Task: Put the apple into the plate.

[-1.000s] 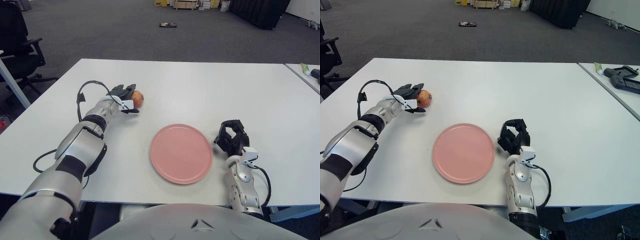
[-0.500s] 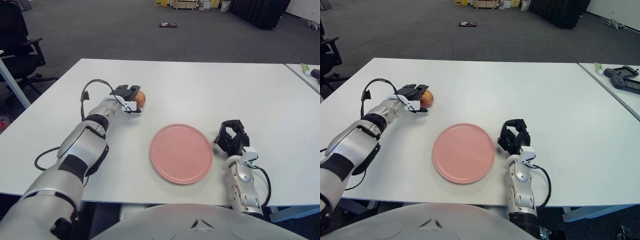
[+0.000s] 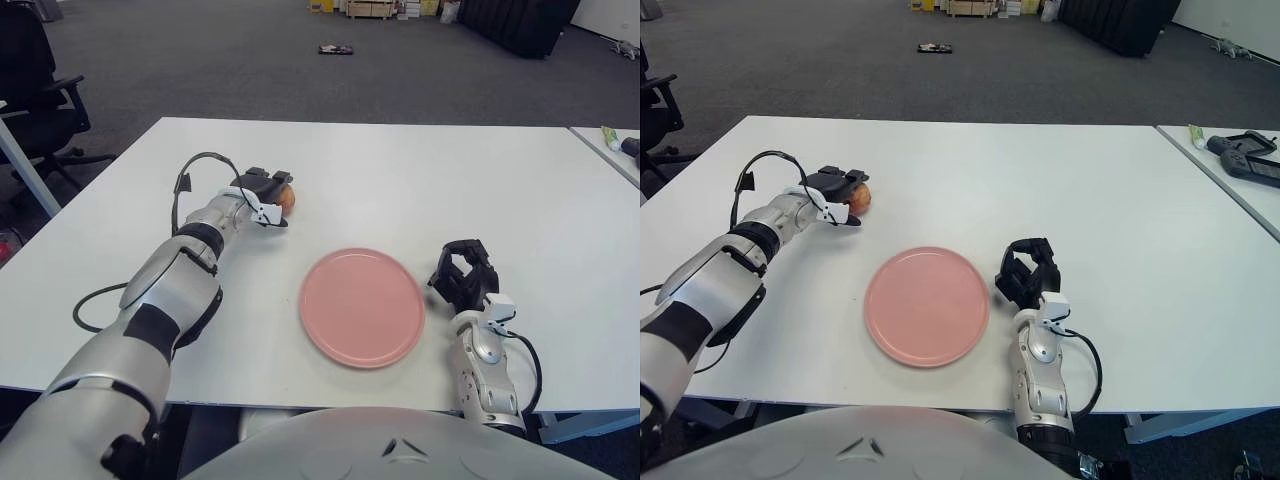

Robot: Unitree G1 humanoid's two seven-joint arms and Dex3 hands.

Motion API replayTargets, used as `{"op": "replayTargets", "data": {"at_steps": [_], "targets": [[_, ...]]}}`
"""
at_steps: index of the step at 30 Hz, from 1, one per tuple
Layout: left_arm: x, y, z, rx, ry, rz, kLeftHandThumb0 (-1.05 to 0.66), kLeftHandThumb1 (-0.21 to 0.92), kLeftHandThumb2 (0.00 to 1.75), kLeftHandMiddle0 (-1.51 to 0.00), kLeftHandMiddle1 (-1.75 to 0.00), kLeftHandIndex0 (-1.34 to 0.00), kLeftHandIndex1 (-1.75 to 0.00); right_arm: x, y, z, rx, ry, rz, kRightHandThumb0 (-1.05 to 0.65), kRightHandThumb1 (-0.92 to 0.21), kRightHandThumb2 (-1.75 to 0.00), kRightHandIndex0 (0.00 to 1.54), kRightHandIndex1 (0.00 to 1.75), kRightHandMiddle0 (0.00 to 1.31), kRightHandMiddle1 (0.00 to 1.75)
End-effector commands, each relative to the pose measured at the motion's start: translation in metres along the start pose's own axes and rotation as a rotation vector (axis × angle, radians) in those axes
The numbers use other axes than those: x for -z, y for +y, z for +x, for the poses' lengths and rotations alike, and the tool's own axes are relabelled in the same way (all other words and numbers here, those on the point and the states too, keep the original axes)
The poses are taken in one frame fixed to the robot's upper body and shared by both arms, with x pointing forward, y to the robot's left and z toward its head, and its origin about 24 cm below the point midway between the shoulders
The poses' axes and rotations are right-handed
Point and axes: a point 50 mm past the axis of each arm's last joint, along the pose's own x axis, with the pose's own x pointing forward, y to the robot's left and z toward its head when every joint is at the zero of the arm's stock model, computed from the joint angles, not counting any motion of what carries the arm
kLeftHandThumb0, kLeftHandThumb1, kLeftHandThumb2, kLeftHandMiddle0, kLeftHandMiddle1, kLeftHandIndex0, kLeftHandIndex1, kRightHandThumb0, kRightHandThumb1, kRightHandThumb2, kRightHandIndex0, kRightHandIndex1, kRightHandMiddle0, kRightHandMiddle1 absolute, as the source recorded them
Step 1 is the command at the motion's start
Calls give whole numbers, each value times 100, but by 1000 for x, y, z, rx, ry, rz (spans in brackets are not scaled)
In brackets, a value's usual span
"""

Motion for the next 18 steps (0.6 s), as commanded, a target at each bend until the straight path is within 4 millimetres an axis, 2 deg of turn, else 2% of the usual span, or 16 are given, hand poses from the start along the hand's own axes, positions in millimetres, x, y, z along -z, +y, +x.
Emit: {"op": "replayTargets", "data": {"at_steps": [1,5,10,13,18], "targets": [[-2,10,3,10,-2,48,-88,81,39,0,-70,0,-73,11,2,-6,31,57,35,-41,-55,-103,98,175,43,175],[-3,8,3,21,-5,67,-86,78,41,0,-78,0,-70,12,0,-6,33,58,45,-41,-55,-103,98,175,43,175],[-2,7,2,31,-4,71,-78,64,60,-3,-98,0,-86,12,-1,-7,45,60,72,-41,-55,-103,97,175,43,175],[-2,7,2,32,-2,63,-75,56,72,-7,-117,0,-124,12,-1,-7,43,57,66,-41,-55,-103,97,175,43,175],[1,6,1,28,4,27,-68,47,86,-17,-139,-3,-162,12,-1,-6,39,55,57,-41,-55,-103,96,175,43,175]]}}
